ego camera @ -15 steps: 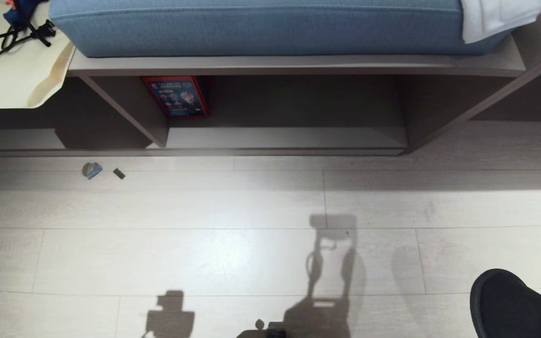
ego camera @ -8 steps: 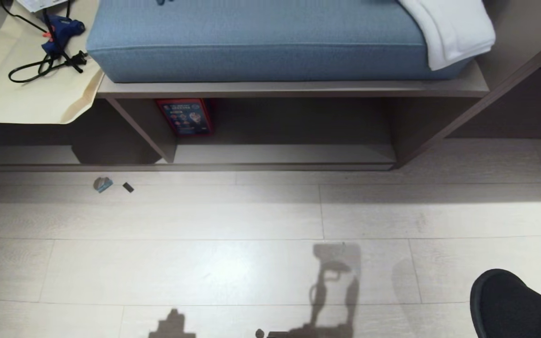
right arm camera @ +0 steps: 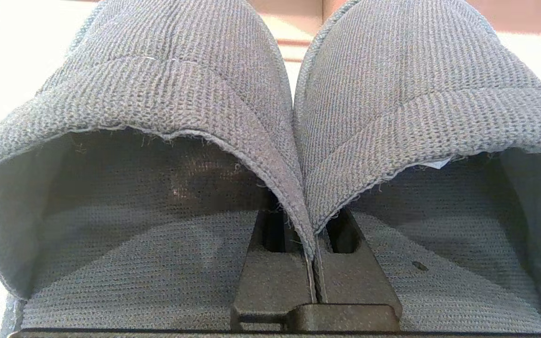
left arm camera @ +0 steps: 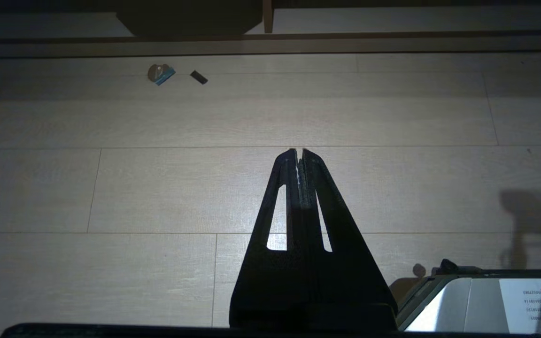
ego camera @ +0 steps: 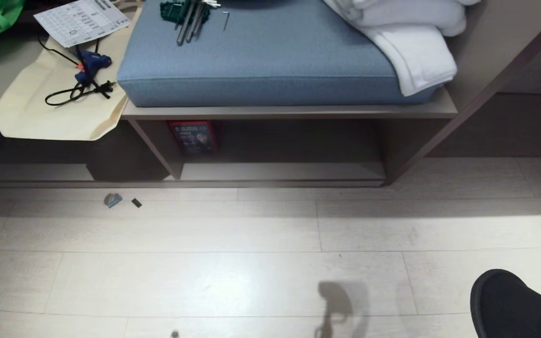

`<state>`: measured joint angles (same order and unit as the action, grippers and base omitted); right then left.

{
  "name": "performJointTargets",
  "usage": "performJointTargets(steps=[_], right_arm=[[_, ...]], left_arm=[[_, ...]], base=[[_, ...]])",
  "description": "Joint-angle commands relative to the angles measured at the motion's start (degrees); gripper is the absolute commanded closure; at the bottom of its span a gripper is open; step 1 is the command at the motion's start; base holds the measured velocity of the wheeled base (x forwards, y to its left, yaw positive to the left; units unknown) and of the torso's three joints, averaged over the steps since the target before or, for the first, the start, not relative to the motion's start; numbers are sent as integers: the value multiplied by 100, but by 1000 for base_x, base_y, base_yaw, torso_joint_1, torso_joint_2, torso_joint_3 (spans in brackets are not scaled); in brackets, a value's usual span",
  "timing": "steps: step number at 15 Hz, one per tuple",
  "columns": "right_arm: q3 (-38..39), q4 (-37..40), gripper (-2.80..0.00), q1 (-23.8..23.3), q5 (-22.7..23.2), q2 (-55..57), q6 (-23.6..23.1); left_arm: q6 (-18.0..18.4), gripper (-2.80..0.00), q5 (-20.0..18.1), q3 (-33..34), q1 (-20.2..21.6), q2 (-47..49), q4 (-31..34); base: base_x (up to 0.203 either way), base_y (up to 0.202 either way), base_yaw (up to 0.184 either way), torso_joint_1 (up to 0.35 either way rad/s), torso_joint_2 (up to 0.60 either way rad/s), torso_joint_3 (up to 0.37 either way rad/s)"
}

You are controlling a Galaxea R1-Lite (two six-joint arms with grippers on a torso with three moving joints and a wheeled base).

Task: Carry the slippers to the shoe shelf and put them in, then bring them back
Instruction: Place the slippers on the floor

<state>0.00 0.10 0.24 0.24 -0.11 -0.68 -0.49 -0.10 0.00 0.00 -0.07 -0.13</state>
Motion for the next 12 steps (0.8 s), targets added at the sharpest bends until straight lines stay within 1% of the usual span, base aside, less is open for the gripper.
performJointTargets(steps=[1, 12], right_arm=[[0, -1, 0, 2, 2, 11, -2], [0, -1, 0, 2, 2, 11, -2]], left_arm=[[-4, 0, 1, 0, 0, 5, -4], [-4, 0, 1, 0, 0, 5, -4]], base=[[0, 0, 0, 6, 2, 212], [0, 0, 0, 3, 1, 199]])
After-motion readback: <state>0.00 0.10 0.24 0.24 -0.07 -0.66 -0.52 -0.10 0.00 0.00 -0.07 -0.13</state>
